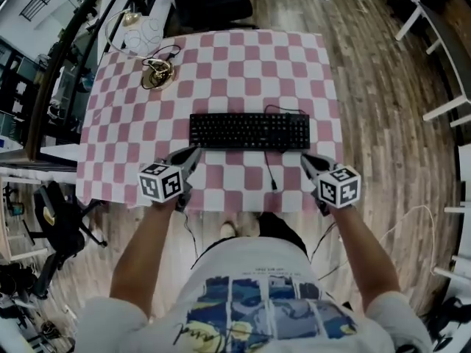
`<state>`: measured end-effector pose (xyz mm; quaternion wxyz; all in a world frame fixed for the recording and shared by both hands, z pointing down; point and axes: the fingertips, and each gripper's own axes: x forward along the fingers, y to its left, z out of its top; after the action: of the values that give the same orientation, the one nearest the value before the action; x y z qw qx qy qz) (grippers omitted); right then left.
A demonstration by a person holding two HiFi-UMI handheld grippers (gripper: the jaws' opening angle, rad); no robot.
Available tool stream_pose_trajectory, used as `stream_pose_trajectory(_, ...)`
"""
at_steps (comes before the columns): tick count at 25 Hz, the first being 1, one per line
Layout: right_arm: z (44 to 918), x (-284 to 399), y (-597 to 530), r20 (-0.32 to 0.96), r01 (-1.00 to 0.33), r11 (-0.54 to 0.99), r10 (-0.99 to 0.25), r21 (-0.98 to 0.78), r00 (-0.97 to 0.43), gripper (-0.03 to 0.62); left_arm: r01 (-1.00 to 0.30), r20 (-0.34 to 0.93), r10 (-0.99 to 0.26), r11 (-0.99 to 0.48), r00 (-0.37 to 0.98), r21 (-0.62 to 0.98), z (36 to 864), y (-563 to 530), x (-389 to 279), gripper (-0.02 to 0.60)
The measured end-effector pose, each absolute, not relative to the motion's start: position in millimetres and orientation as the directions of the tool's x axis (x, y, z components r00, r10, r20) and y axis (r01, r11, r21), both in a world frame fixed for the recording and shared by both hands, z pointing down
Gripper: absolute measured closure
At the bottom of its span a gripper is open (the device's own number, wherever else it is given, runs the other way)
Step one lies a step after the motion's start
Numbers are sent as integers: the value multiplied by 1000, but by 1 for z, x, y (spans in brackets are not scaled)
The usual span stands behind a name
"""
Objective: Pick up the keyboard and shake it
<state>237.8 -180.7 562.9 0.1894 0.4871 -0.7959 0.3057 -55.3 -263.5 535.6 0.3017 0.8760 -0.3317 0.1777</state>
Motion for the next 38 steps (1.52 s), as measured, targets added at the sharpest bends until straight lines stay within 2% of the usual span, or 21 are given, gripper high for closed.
stream_pose_trajectory(7, 529, 168, -109, 562, -895, 354, -697, -272, -447, 592, -590, 457, -407, -705, 791, 394, 496, -177, -79, 578)
stream_pose_trajectory(11, 514, 132, -75, 531, -884, 350, -708, -310, -466, 592, -521, 401, -365, -747, 840, 412, 474, -137, -92, 578)
stream_pose_trajectory(18, 492, 92, -25, 495, -888, 357, -738, -291, -459, 594, -448, 387, -296, -800, 873, 399, 454, -79, -118, 578)
stream_pose_trajectory(24, 487, 67, 1, 475, -886, 348, -751, -306, -459, 594, -428, 352, -287, -791, 891, 437, 453, -58, -134, 578)
stream_pose_trajectory(38, 478, 44, 13, 465, -895, 333, -768, -298, -441, 594, -408, 357, -260, -797, 897, 445, 464, -48, -156, 578)
